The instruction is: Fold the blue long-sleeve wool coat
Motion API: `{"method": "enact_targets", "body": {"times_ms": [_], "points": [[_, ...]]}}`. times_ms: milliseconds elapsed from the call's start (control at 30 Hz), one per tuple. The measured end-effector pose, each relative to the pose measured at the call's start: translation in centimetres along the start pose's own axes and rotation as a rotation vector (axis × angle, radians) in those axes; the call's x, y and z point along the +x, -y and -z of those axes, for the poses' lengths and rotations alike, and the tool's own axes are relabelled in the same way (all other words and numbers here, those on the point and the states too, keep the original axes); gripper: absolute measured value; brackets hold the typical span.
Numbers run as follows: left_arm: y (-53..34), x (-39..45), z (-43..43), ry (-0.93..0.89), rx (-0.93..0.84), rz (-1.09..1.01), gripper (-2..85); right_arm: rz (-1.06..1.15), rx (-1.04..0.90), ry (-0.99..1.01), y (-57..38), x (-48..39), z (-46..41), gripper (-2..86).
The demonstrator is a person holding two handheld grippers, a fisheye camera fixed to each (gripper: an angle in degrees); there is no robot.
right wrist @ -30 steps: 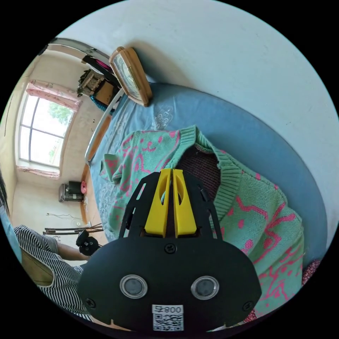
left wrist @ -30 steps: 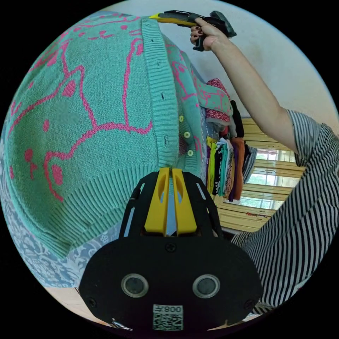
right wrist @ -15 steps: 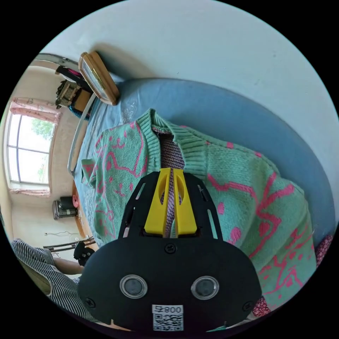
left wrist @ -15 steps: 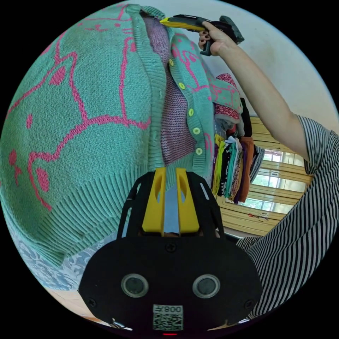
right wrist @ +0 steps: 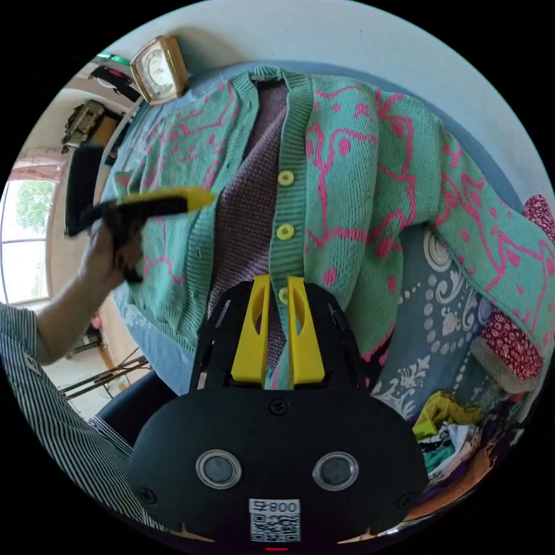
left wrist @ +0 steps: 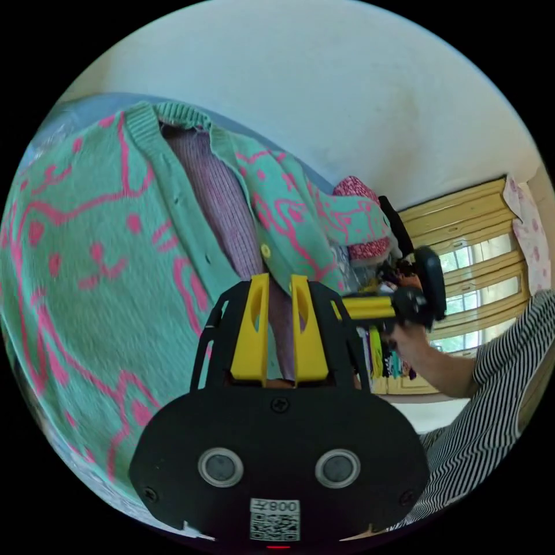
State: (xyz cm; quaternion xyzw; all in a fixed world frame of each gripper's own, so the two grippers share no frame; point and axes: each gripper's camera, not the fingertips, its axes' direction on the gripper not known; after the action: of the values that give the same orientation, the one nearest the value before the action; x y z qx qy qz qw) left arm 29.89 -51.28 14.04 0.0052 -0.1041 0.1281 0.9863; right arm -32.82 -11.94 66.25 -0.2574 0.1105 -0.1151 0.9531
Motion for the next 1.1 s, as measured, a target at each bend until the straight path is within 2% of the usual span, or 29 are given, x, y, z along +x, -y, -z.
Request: {"method": "enact_targets", "body": {"times_ms": [167,367,800,967,1100], "points": [[7.9,-0.3,-1.4,0.044,-0.01,-0.008,7.5,0.01,-0.02,-0.041,-1.6,-1.7,-0.2,5.6],[12.8,0.2,-3.5,0.091,-0.086,-0.023,7.2,0.01,-0.002,-0.085,-3.0,-3.1,1.2,2.5],[17.2,1.8,-2.8,0.104,-0.016,-0.032,7.1,-0.001,0.048,-0.096,-6.6,-3.0,5.6,1.5],[18.9,1.5,-3.9,0.158,-0.062,-0.031,3.2,0.01,0.047,-0.092,-7.7,-2.3,5.9,1.2],[19.4,0.9,-3.5,0.104,-0.049,-0.024,1.7,0.015,0.04,-0.05,-8.7,-1.0,6.2,0.6]]}}
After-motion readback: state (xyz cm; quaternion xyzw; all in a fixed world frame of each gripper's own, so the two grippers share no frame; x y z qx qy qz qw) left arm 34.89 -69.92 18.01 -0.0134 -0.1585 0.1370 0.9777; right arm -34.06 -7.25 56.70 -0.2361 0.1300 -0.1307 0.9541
